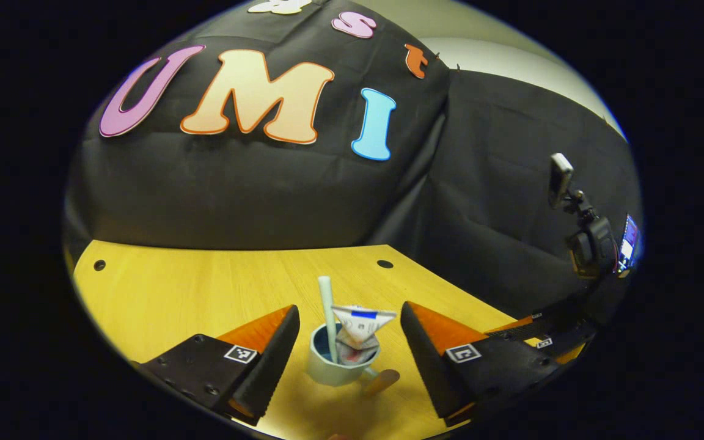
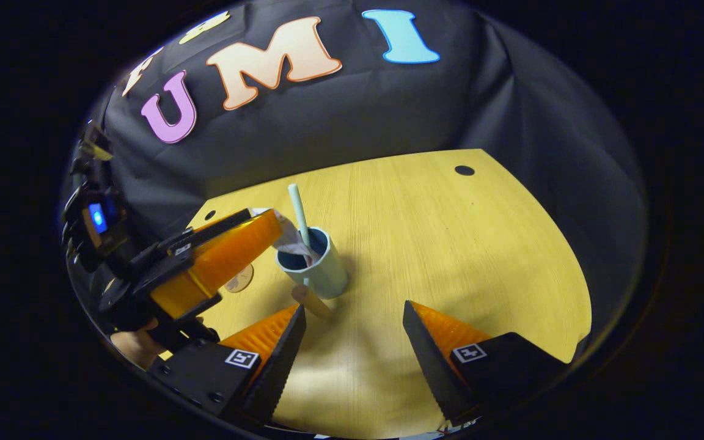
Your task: Put the toothbrush and toothpaste on the desktop into the cup, then pick up the cup and place it on the coaster on the desktop.
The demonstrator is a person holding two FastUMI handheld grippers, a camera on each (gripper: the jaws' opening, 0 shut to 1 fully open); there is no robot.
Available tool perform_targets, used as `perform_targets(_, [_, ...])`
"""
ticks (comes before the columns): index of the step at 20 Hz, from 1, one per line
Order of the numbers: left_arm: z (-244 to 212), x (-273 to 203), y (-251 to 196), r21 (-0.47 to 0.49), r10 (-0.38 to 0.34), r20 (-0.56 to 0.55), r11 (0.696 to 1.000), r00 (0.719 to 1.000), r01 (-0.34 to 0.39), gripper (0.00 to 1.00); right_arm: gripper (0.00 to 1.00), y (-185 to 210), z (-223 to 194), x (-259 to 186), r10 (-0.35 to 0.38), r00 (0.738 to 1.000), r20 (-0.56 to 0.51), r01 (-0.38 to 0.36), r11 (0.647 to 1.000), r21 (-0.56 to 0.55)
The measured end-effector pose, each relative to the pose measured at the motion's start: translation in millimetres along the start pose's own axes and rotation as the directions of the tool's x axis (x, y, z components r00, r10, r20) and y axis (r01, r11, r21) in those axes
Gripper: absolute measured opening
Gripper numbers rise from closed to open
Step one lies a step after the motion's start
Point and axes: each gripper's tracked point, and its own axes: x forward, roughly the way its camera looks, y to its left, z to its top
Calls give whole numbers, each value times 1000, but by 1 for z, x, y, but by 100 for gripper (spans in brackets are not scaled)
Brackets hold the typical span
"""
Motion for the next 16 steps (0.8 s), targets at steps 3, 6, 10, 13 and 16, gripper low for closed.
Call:
perform_targets(3, [1,-23,17,4,54,5,999,999,-54,95,98,16,3,13,39,996,-76,-40,999,-4])
perform_targets(6, [1,-48,34,4,111,15,994,994,-111,95,98,23,2,29,45,986,-161,-55,997,-58])
perform_targets(10, [-4,-79,58,24,185,10,982,983,-186,95,98,39,3,44,59,966,-253,-92,988,-122])
perform_targets(13, [-8,-98,74,33,238,13,971,971,-238,95,94,47,-3,58,46,945,-324,-103,982,-160])
perform_targets(16, [-11,-118,90,21,285,13,958,958,-286,95,99,50,-10,74,20,922,-387,-103,975,-195])
